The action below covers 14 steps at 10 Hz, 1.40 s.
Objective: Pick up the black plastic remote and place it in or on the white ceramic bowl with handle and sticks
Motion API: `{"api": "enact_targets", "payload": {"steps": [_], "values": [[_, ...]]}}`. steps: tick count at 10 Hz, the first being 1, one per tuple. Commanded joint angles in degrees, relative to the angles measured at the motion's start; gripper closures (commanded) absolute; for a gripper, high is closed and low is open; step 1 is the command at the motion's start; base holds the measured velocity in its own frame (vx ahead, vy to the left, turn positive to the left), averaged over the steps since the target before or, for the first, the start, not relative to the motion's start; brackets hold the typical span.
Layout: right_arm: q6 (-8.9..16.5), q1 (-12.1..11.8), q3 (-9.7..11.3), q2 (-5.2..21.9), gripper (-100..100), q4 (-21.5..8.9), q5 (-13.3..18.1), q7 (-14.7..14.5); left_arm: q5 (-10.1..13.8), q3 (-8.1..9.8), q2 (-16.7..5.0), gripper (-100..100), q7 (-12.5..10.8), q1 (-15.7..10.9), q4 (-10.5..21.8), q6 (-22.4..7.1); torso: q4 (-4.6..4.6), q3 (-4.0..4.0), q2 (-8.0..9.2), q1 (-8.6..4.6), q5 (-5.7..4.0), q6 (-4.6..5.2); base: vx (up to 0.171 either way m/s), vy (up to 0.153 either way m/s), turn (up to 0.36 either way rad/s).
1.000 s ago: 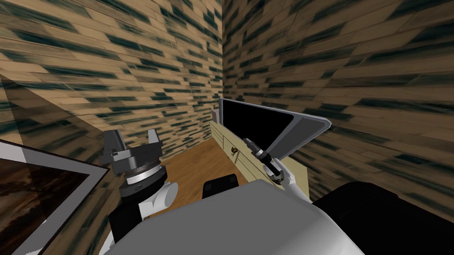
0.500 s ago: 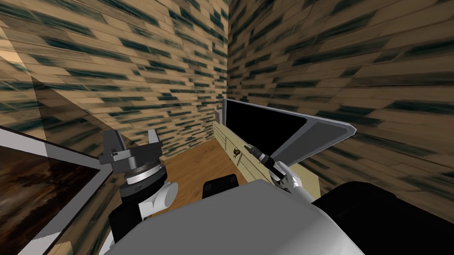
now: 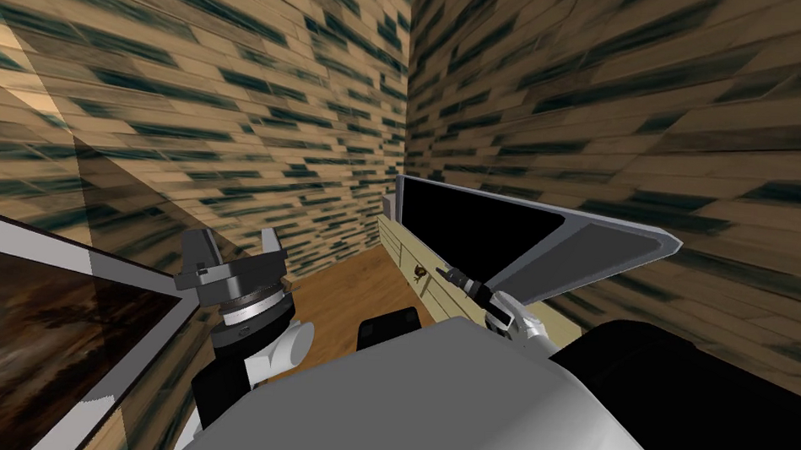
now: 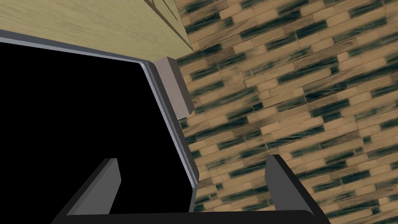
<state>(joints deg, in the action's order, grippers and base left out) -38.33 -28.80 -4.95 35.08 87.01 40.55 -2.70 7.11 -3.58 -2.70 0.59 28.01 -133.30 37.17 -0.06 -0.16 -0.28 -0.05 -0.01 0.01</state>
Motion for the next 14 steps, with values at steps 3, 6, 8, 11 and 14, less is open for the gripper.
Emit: {"api": "enact_targets", "payload": {"steps": [3, 6, 8, 11, 14], "values": [[0.2, -2.6, 0.3, 3.1, -100, -5.9, 4.7, -2.3, 0.0, 0.0, 0.0, 0, 0.0, 0.0, 0.0, 0.0, -0.02, -0.05, -0.07, -0.04, 0.0, 0.02, 0.104, -0.02, 0.075], [0.5, -4.7, 0.7, 4.9, -100, -11.4, 8.1, -4.4, 0.0, 0.0, 0.0, 0, 0.0, 0.0, 0.0, 0.0, -0.01, -0.03, -0.05, 0.02, 0.0, 0.02, 0.103, -0.017, 0.075], [0.7, -5.9, 1.0, 5.7, -100, -12.9, 9.7, -5.4, 0.0, 0.01, 0.0, 0, 0.0, 0.0, 0.0, 0.0, -0.03, -0.09, -0.14, -0.07, -0.01, 0.01, 0.105, -0.036, 0.044], [1.0, -7.0, 1.4, 6.4, -100, -16.0, 11.1, -6.4, 0.0, 0.0, 0.0, 0, 0.0, 0.0, 0.0, 0.0, -0.01, -0.02, -0.03, 0.0, 0.0, 0.01, 0.081, -0.021, 0.038], [1.5, -9.4, 2.3, 7.6, -100, -20.2, 13.8, -8.3, 0.0, 0.0, 0.0, 0, 0.0, 0.0, 0.0, 0.0, 0.0, -0.01, 0.0, 0.01, 0.0, 0.02, 0.091, -0.02, 0.038]]}}
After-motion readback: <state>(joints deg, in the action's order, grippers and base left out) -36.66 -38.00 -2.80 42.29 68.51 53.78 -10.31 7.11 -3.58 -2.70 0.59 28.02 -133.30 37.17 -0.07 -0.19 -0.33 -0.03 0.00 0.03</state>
